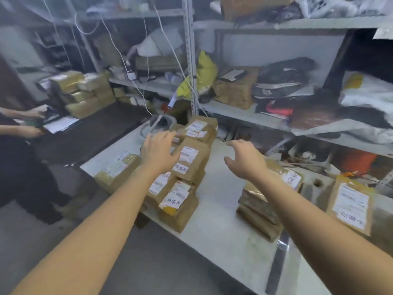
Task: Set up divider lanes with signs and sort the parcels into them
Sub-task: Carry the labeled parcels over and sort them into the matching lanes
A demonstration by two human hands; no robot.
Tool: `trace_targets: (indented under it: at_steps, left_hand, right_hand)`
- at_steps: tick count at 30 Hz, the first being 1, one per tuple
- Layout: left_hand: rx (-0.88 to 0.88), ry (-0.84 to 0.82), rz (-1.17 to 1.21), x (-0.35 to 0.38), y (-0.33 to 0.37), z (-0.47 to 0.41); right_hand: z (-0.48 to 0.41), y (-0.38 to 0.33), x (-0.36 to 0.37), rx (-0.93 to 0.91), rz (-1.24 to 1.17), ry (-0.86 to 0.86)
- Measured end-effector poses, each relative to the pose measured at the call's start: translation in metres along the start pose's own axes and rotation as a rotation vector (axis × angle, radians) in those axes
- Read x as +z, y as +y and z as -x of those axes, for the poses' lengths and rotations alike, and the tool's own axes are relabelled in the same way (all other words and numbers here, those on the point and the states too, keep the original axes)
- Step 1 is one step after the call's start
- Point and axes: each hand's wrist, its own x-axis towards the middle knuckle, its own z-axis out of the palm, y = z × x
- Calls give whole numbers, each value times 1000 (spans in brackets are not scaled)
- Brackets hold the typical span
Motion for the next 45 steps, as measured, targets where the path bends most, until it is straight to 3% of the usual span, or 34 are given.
trace_targets:
  at_steps: [10,18,25,29,36,45]
  left_hand:
    - [-11,-144,128,40,-125,-45]
    - [-61,-407,445,107,-124,-82]
    - [-256,-699,755,163,-112,-105]
    - [-319,-628,895,182,-109,-108]
    - [-289,-568,1030,177,-108,-110]
    - [-50,-523,1211,139,-98,-114]
  right_hand:
    - [-45,-92,55,143,-63,3]
    - [-92,-84,114,351,-193,-144]
    - [-125,-66,169,548,-384,-134]
    - [-129,-58,181,648,-469,-25]
    - [-130,-58,171,752,-483,-16]
    - [-95,-87,121,812,-551,224]
